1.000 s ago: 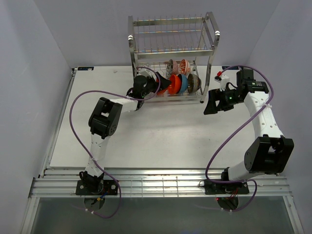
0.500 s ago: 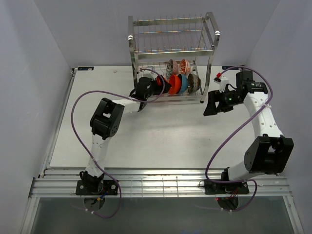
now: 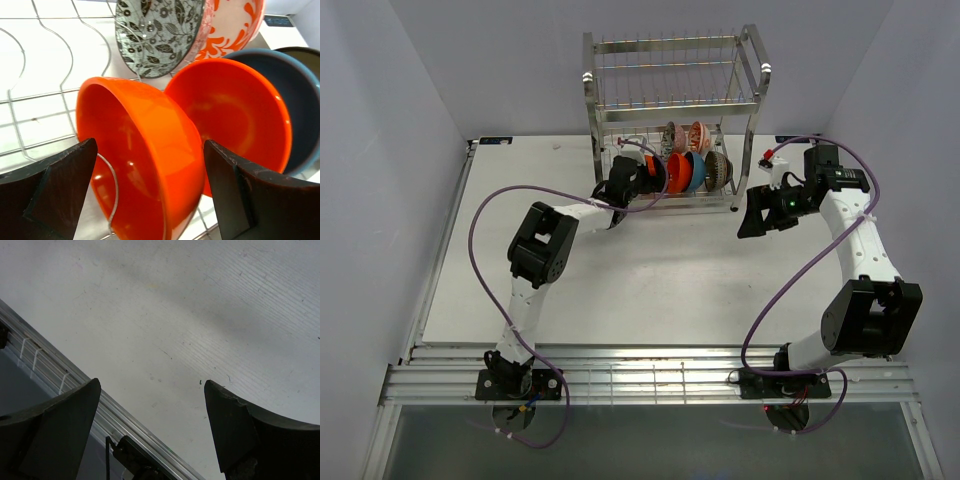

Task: Load the bowls into the dish rack

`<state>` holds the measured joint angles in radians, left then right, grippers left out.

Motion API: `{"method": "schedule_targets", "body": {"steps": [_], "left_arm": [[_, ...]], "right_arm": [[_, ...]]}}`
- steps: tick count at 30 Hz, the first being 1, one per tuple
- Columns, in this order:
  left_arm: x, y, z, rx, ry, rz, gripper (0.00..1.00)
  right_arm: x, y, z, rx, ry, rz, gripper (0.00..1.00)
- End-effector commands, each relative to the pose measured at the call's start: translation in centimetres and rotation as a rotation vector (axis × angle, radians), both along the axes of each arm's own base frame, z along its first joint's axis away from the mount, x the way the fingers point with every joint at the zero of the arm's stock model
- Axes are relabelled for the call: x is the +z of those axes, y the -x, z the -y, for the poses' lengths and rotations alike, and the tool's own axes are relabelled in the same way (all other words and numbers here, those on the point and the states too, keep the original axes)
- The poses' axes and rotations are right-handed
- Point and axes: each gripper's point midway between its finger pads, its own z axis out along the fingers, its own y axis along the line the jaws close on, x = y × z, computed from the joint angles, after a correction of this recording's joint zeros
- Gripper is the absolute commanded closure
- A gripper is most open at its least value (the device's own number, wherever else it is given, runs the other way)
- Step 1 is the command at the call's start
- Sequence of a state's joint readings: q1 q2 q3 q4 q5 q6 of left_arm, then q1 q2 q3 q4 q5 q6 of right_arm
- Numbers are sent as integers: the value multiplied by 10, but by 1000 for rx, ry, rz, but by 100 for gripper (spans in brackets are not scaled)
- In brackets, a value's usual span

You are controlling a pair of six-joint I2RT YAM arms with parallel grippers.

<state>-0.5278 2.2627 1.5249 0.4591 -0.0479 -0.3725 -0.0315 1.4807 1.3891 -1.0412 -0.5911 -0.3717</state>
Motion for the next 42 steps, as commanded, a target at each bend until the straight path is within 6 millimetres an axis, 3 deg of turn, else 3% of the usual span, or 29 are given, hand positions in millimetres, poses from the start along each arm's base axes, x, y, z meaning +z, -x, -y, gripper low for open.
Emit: {"method": "schedule_targets", "body": {"steps": [1,7,19,27,33,42], "left_arm": [[62,-5,-5,26,-14,111,2],[74,0,-3,22,-64,156,2],[77,7,-13,88,-228,184,2],[93,23,-18,92,-275,217,2],[97,41,-24,76,-290,210,2],[97,90,-24,-49,-326,127,2]], "right_arm": [[5,4,-2,17,-18,27,10],[4,5,-4,21,-31,27,10],[13,6,-7,27,-48,53,10],[15,9,-9,32,-59,56,10],[18,9,-9,31,-56,67,10],[25,7,-6,23,-38,91,10]]}}
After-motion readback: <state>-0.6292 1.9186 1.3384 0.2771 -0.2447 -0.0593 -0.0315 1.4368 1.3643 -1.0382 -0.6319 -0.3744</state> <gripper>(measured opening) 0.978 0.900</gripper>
